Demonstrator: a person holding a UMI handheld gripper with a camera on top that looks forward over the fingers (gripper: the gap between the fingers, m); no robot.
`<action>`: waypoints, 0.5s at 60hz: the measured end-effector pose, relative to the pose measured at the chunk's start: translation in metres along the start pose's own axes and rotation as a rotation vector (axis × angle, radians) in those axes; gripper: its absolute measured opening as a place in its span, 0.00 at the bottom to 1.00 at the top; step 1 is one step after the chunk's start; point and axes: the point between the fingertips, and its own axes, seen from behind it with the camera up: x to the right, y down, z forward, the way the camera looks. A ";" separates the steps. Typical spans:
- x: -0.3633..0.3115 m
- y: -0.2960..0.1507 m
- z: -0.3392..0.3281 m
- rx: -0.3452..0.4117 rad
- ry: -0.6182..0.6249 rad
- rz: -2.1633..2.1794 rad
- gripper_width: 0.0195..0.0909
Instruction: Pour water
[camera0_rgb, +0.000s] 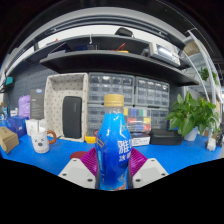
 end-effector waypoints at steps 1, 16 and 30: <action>0.009 0.003 -0.009 -0.006 -0.003 -0.005 0.24; 0.008 0.003 -0.001 -0.057 -0.028 -0.039 0.20; -0.020 -0.007 0.018 -0.098 -0.055 -0.377 0.20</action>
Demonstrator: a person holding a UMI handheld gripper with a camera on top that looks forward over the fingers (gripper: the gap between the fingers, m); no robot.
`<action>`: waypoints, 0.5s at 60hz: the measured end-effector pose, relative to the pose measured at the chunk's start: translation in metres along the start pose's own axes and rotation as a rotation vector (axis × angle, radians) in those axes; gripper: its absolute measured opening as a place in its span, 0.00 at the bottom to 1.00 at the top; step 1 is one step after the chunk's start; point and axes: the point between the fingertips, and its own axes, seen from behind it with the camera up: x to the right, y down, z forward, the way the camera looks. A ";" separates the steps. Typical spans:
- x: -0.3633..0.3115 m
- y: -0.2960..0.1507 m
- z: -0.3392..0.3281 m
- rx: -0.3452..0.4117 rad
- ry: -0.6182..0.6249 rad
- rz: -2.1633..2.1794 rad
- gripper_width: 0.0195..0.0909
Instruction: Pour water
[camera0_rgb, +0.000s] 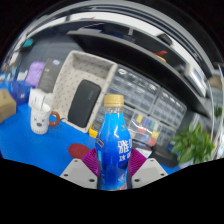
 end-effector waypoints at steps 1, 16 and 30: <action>-0.002 -0.004 0.003 0.000 -0.001 -0.038 0.20; -0.043 -0.065 0.044 0.031 -0.040 -0.505 0.21; -0.084 -0.109 0.068 0.092 -0.042 -0.945 0.21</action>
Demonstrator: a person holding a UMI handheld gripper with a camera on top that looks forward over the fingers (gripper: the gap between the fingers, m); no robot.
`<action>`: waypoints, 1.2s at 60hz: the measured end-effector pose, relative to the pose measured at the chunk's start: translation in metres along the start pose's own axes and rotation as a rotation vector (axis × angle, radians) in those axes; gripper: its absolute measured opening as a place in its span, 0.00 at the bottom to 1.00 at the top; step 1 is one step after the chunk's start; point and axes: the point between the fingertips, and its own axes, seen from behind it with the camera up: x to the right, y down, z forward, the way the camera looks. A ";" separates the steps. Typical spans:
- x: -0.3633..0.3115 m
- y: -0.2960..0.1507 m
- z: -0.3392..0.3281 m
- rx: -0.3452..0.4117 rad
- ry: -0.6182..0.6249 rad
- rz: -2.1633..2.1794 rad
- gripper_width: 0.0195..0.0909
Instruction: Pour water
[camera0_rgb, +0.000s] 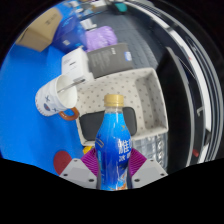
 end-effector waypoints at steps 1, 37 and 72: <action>0.000 -0.003 0.002 -0.001 0.002 -0.032 0.21; 0.001 -0.045 0.025 0.030 0.104 -0.743 0.23; 0.020 -0.023 0.008 0.126 -0.086 0.754 0.23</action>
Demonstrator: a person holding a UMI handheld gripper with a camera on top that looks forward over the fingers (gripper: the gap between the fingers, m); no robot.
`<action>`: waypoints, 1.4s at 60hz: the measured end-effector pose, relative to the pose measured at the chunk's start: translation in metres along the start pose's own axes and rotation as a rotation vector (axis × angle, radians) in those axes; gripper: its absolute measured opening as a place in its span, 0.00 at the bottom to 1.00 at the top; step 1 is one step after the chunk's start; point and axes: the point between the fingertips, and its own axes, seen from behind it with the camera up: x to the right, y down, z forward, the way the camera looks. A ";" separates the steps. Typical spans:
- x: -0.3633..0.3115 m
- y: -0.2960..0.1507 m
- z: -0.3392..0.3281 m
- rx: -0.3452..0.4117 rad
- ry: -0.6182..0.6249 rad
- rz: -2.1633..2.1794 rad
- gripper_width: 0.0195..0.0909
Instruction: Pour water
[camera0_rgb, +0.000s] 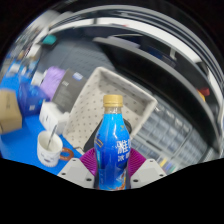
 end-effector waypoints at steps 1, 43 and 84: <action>0.002 0.002 0.001 0.004 -0.002 0.049 0.23; -0.004 0.085 0.024 0.052 0.033 0.559 0.37; -0.046 0.112 -0.122 -0.180 0.117 0.687 0.92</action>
